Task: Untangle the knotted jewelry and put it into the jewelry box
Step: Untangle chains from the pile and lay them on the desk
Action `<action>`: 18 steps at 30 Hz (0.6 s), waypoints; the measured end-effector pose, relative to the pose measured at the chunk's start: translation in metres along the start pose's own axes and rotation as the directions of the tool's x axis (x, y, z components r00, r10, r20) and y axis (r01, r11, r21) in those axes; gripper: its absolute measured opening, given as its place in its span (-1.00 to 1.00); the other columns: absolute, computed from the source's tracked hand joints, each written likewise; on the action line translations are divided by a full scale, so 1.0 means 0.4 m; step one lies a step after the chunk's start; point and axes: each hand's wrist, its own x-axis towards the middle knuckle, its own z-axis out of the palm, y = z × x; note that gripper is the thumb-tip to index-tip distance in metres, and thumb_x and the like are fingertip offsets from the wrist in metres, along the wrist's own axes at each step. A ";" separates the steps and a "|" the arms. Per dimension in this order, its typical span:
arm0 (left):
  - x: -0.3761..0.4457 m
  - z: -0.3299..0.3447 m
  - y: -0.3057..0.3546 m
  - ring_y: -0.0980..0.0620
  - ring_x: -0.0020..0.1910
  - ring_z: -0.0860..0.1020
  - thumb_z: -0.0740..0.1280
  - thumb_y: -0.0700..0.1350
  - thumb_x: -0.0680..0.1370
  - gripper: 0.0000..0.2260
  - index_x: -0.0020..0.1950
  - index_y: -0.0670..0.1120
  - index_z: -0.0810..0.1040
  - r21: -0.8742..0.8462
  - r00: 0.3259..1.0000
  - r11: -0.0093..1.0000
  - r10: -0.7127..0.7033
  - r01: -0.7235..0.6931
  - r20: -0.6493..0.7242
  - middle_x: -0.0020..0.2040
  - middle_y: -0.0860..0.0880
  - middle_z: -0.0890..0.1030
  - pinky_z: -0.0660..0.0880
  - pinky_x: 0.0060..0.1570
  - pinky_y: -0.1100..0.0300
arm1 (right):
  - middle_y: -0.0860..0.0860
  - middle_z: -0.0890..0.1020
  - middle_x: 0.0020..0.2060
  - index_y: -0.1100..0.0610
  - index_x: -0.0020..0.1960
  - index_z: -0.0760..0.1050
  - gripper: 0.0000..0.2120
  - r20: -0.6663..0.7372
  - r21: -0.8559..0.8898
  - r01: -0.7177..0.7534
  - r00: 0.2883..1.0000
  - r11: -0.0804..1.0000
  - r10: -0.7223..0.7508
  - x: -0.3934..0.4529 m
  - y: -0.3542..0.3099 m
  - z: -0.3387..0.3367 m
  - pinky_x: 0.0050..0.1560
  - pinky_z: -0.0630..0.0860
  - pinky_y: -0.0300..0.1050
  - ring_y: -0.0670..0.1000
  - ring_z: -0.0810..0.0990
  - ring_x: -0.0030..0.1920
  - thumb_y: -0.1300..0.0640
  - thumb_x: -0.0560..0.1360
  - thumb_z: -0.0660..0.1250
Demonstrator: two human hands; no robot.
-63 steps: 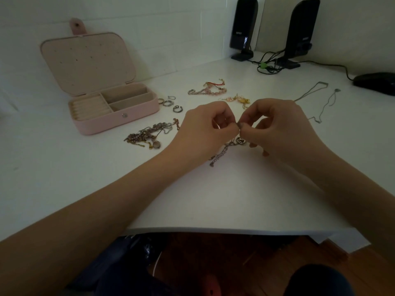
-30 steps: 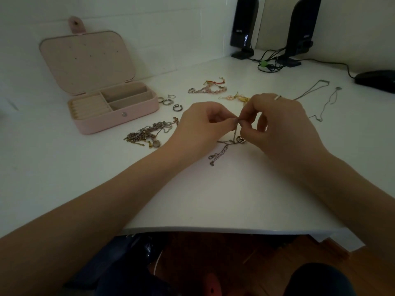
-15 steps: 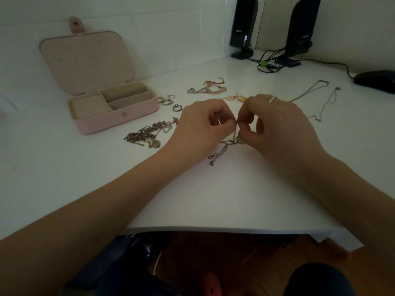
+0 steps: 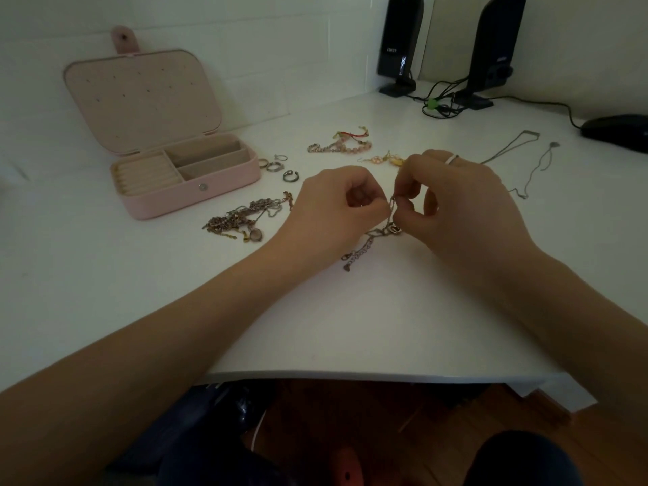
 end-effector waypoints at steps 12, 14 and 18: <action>0.004 -0.003 -0.004 0.27 -0.40 0.47 0.42 -0.16 0.49 -0.95 -0.17 -0.06 0.65 -0.068 1.000 0.998 -0.016 0.014 -0.022 -0.33 0.07 0.60 0.34 -0.38 0.46 | -0.10 0.48 -0.21 0.09 -0.12 0.49 -0.95 -0.011 0.061 0.002 1.000 0.998 -0.002 0.000 0.002 -0.001 -0.31 0.50 0.02 -0.02 0.48 -0.32 0.18 0.43 0.34; 0.003 -0.004 -0.005 0.27 -0.41 0.45 0.43 -0.17 0.48 -0.92 -0.20 -0.04 0.63 -0.069 1.000 0.998 -0.016 0.014 -0.022 -0.36 0.09 0.58 0.34 -0.38 0.46 | -0.09 0.49 -0.20 0.08 -0.12 0.49 -0.95 -0.007 0.059 0.001 1.000 0.998 -0.001 -0.001 0.001 -0.002 -0.30 0.50 0.02 0.00 0.49 -0.32 0.17 0.43 0.34; 0.003 -0.004 -0.003 0.26 -0.42 0.43 0.42 -0.18 0.47 -0.90 -0.23 -0.03 0.61 -0.066 1.000 0.998 -0.014 0.013 -0.017 -0.37 0.10 0.56 0.33 -0.38 0.45 | -0.10 0.48 -0.21 0.08 -0.13 0.48 -0.95 -0.003 0.057 0.007 1.000 0.998 -0.007 -0.001 -0.001 -0.002 -0.31 0.49 0.00 0.01 0.49 -0.33 0.15 0.41 0.32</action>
